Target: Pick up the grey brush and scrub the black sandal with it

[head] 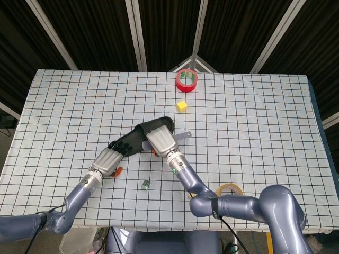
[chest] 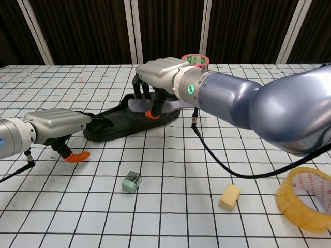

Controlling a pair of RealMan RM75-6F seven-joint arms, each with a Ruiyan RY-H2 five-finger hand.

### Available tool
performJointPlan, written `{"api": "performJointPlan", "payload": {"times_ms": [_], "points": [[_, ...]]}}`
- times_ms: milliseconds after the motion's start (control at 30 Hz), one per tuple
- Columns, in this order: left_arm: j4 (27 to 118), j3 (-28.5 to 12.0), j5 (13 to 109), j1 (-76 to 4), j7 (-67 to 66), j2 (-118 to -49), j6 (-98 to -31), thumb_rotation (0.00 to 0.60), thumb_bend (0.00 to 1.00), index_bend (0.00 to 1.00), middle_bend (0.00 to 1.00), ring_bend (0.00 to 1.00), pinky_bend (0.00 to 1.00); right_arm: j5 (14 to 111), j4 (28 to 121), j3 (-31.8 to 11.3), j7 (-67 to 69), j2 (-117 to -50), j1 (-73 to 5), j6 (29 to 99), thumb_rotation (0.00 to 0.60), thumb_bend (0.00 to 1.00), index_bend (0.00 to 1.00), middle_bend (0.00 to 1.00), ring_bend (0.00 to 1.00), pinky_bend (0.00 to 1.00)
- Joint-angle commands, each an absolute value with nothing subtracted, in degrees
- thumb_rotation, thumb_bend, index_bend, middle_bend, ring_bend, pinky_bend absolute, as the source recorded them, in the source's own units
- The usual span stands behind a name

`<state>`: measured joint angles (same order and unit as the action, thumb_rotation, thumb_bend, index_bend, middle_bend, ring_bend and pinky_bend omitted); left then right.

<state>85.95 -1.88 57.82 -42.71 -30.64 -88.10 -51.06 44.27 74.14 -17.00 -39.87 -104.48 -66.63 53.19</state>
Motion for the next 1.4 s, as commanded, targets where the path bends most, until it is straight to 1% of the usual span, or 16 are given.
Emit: {"api": "performJointPlan", "payload": {"times_ms": [33, 100, 167, 233, 300, 367, 433, 533, 600, 767, 833, 900, 1000, 1200, 1267, 1400], "points": [[86.8, -1.9, 59.2, -42.5, -29.9, -87.6, -51.7, 0.540, 0.54, 0.01, 0.04, 0.02, 0.06, 44.1, 74.3, -17.1, -40.2, -103.7, -66.2, 54.1, 0.600, 0.55, 0.70, 0.60, 0.53, 0.57], [87.7, -1.7, 61.0, -42.1, -29.1, -87.1, -52.7, 0.535, 0.47, 0.01, 0.04, 0.02, 0.06, 44.1, 74.2, -16.8, -40.6, -102.8, -65.6, 55.0, 0.600, 0.55, 0.70, 0.60, 0.53, 0.57], [89.0, -1.3, 64.0, -41.4, -27.9, -86.3, -54.4, 0.523, 0.38, 0.01, 0.04, 0.02, 0.06, 43.9, 74.7, -16.3, -41.0, -101.4, -64.5, 55.8, 0.600, 0.55, 0.70, 0.60, 0.53, 0.57], [90.2, -0.7, 66.8, -40.7, -27.3, -85.5, -56.2, 0.521, 0.31, 0.02, 0.04, 0.02, 0.06, 43.8, 75.5, -15.7, -41.2, -100.0, -63.5, 56.5, 0.600, 0.55, 0.70, 0.60, 0.53, 0.57], [91.5, 0.1, 69.6, -39.8, -26.8, -84.6, -58.3, 0.516, 0.27, 0.02, 0.03, 0.01, 0.06, 44.0, 76.6, -14.9, -41.4, -98.4, -62.3, 57.5, 0.600, 0.55, 0.70, 0.60, 0.53, 0.57], [93.2, 0.8, 72.8, -38.5, -26.0, -83.4, -61.2, 0.488, 0.24, 0.01, 0.02, 0.01, 0.06, 43.9, 77.8, -14.2, -41.6, -96.7, -60.9, 58.6, 0.600, 0.55, 0.70, 0.60, 0.53, 0.57], [95.1, 1.7, 76.6, -36.8, -25.2, -81.8, -65.1, 0.474, 0.22, 0.00, 0.01, 0.00, 0.06, 43.7, 79.4, -13.3, -41.3, -94.8, -59.2, 59.6, 0.600, 0.55, 0.70, 0.60, 0.53, 0.57], [96.9, 3.6, 83.1, -33.3, -25.3, -79.1, -72.9, 0.475, 0.19, 0.00, 0.00, 0.00, 0.06, 43.9, 82.6, -11.7, -41.1, -91.5, -56.6, 61.0, 0.600, 0.55, 0.70, 0.60, 0.53, 0.57], [97.4, 4.8, 85.7, -30.7, -25.4, -77.5, -77.7, 0.475, 0.17, 0.00, 0.00, 0.00, 0.06, 44.5, 84.5, -10.9, -40.8, -89.8, -55.3, 61.8, 0.600, 0.55, 0.70, 0.60, 0.53, 0.57], [96.2, 7.0, 87.9, -23.0, -24.3, -74.2, -88.5, 0.482, 0.13, 0.00, 0.00, 0.00, 0.06, 45.5, 89.6, -8.5, -40.5, -85.7, -52.0, 63.8, 0.600, 0.55, 0.70, 0.60, 0.53, 0.57], [94.3, 7.3, 87.9, -19.6, -23.8, -74.4, -92.8, 0.488, 0.13, 0.00, 0.00, 0.00, 0.06, 45.6, 90.9, -7.6, -40.2, -84.5, -50.9, 63.9, 0.600, 0.55, 0.70, 0.60, 0.53, 0.57], [92.4, 7.6, 87.7, -16.9, -22.2, -75.0, -95.6, 0.492, 0.13, 0.00, 0.00, 0.00, 0.06, 45.5, 90.9, -6.9, -39.7, -84.1, -50.0, 63.7, 0.600, 0.55, 0.69, 0.60, 0.53, 0.57], [89.0, 8.0, 88.2, -13.8, -18.5, -76.5, -98.5, 0.496, 0.13, 0.00, 0.00, 0.00, 0.06, 45.3, 89.5, -5.9, -38.6, -84.5, -48.8, 63.0, 0.600, 0.55, 0.69, 0.60, 0.53, 0.57], [86.6, 7.3, 89.1, -12.0, -17.4, -77.3, -99.5, 0.500, 0.12, 0.00, 0.00, 0.00, 0.05, 46.0, 84.4, -4.6, -35.5, -87.1, -47.0, 61.0, 0.600, 0.55, 0.68, 0.60, 0.53, 0.57], [86.6, 7.2, 89.2, -11.8, -16.9, -77.3, -99.0, 0.502, 0.12, 0.00, 0.00, 0.00, 0.05, 46.5, 83.0, -4.4, -34.9, -87.8, -46.7, 60.6, 0.600, 0.55, 0.66, 0.60, 0.53, 0.57], [86.3, 6.3, 89.3, -11.6, -16.5, -77.2, -98.1, 0.504, 0.11, 0.00, 0.00, 0.00, 0.05, 47.4, 80.3, -4.0, -34.4, -88.9, -46.2, 59.7, 0.600, 0.55, 0.55, 0.53, 0.49, 0.57]]}}
